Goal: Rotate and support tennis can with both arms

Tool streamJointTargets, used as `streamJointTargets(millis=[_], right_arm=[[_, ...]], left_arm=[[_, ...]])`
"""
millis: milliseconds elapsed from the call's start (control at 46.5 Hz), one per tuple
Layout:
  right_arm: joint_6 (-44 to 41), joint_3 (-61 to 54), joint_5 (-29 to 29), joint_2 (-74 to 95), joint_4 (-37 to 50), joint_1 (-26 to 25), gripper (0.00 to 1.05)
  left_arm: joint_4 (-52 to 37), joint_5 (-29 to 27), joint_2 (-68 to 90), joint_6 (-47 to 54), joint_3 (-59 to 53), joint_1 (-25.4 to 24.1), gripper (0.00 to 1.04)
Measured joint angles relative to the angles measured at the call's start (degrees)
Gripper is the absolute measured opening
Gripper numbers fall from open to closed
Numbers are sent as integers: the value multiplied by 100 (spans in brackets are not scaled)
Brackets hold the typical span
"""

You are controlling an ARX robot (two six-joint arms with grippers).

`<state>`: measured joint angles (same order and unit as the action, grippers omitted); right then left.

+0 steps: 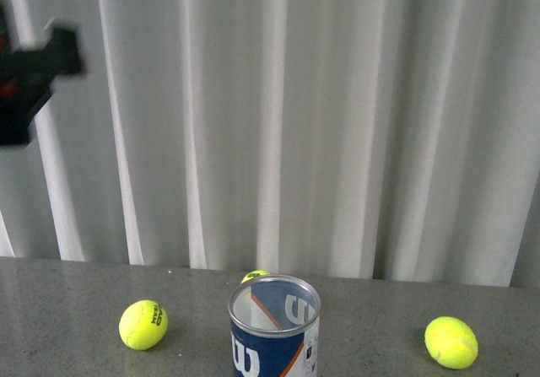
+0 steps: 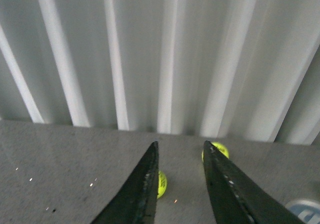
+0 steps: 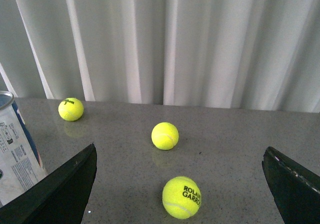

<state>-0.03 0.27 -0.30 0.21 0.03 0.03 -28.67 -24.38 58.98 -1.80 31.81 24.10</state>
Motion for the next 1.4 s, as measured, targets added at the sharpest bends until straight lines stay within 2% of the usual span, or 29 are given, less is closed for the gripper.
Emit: streamJointTargets(millis=[43, 172, 366, 839, 882, 925, 968, 1399], right_arm=[[0, 0, -2, 0, 0, 0, 98], [2, 0, 17, 0, 0, 0, 98], [0, 0, 17, 0, 0, 0, 98], [0, 0, 17, 0, 0, 0, 98], [2, 0, 17, 0, 0, 0, 98], [0, 0, 20, 0, 0, 0, 98], [0, 0, 17, 0, 0, 0, 98], [0, 0, 17, 0, 0, 0, 98]], left_arm=[[-39, 103, -103, 22, -214, -109, 26], [-160, 612, -555, 74, -979, -481, 3], [-225, 1113, -1296, 133, -1716, -1045, 4], [107, 1816, -2524, 136, -2597, -1773, 4], [195, 1965, -2669, 136, -2660, -1917, 4], [299, 2374, -2841, 138, -2728, -2212, 4], [387, 2422, -2990, 138, -2778, -2330, 4], [933, 2433, -3987, 142, -3042, -2398, 4]])
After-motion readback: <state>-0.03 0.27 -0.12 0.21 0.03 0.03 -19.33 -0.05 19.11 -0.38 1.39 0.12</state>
